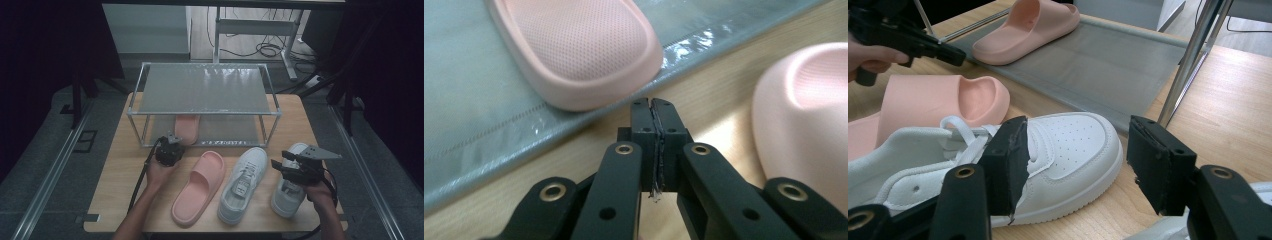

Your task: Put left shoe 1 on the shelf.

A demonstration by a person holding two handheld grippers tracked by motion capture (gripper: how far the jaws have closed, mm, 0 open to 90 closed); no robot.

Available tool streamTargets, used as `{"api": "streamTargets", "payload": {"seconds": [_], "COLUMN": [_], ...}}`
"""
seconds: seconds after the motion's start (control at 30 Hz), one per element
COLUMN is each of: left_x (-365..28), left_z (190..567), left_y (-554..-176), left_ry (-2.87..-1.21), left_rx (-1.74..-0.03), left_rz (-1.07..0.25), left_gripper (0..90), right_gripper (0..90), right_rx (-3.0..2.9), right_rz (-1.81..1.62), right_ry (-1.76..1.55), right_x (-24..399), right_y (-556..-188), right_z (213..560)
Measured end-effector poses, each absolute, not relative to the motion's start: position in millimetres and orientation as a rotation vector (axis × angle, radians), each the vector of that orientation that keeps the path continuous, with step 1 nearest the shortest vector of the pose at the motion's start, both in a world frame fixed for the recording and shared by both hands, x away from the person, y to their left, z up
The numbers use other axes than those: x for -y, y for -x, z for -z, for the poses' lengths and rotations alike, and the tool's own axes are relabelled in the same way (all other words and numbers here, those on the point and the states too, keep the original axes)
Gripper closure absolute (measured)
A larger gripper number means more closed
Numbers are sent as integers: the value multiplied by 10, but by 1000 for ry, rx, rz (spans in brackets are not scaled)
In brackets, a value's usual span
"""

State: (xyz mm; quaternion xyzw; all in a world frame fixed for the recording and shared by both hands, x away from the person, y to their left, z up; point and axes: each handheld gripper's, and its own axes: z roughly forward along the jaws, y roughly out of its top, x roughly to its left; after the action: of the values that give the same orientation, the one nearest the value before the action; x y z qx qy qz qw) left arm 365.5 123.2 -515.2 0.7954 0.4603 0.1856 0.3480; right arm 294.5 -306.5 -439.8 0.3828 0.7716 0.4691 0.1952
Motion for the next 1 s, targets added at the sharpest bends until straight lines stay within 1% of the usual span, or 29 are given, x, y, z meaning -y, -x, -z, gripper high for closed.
{"api": "streamTargets", "payload": {"seconds": [0.23,0.5,1.0], "left_x": [-1331,-1397,-1467], "left_z": [5121,5063,4932], "left_y": [-3368,-3086,-2779], "left_ry": [-2019,-2014,-2001], "left_rx": [-1170,-1129,-1083], "left_rz": [-447,-410,-389], "left_gripper": [892,891,895], "right_gripper": [422,422,423], "right_rx": [-2164,-2163,-2161], "right_rz": [-1313,-1312,-1314], "right_ry": [-1074,-1074,-1070], "right_x": [3058,3060,3058], "right_y": [-2942,-2945,-2940], "right_z": [4396,4401,4393]}}
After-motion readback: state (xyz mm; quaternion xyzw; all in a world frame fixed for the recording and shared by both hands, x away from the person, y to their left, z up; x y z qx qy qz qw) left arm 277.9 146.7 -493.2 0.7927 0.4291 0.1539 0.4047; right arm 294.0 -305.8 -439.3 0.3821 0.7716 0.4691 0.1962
